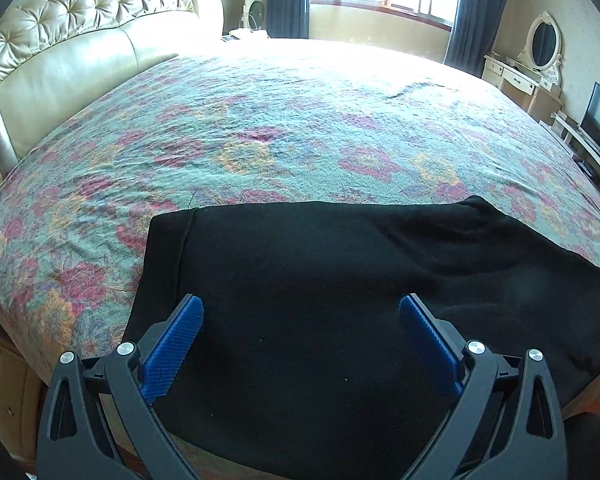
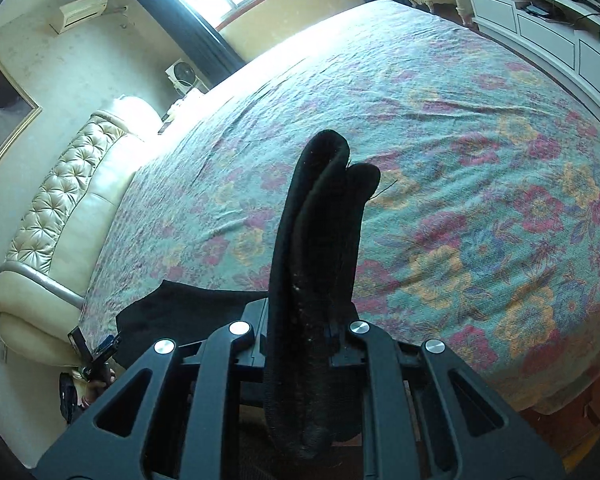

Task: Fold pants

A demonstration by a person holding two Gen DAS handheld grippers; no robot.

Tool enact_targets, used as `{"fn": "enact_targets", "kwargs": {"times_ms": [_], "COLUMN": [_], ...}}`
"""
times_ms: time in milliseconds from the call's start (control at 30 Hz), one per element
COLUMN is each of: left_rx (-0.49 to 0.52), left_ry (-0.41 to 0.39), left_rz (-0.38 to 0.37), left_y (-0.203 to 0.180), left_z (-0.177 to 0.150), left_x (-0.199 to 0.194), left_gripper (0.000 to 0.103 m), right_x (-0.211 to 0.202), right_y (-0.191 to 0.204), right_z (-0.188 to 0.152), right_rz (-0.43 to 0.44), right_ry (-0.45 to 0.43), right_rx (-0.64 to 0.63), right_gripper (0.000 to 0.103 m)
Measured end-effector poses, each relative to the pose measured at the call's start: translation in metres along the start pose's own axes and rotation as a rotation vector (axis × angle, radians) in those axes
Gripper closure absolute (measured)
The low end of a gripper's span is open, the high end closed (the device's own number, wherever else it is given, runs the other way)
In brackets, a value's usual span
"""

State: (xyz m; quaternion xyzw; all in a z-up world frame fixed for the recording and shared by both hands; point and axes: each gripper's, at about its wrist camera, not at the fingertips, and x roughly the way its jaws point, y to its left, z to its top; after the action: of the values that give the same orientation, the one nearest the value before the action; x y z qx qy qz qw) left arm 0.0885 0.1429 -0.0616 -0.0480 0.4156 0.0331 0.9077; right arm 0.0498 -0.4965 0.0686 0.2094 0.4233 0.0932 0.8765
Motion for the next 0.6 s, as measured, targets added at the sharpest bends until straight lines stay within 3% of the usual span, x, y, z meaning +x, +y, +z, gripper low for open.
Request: {"fn": "enact_targets", "kwargs": {"times_ms": [233, 600], "left_rx": [0.032, -0.081], "left_ry": [-0.034, -0.049], "left_rz": [-0.028, -0.075], "left_y": [-0.009, 0.004], "left_z": [0.007, 0.013], "left_x": [-0.012, -0.022], "left_gripper": [0.005, 0.005], "right_x": [0.027, 0.137], "right_y": [0.083, 0.188], "right_z": [-0.007, -0.052], "right_rz": [0.027, -0.051], "right_ry": [0.042, 0.18], "right_rx": [-0.097, -0.273], "right_gripper": [0.088, 0.087]}}
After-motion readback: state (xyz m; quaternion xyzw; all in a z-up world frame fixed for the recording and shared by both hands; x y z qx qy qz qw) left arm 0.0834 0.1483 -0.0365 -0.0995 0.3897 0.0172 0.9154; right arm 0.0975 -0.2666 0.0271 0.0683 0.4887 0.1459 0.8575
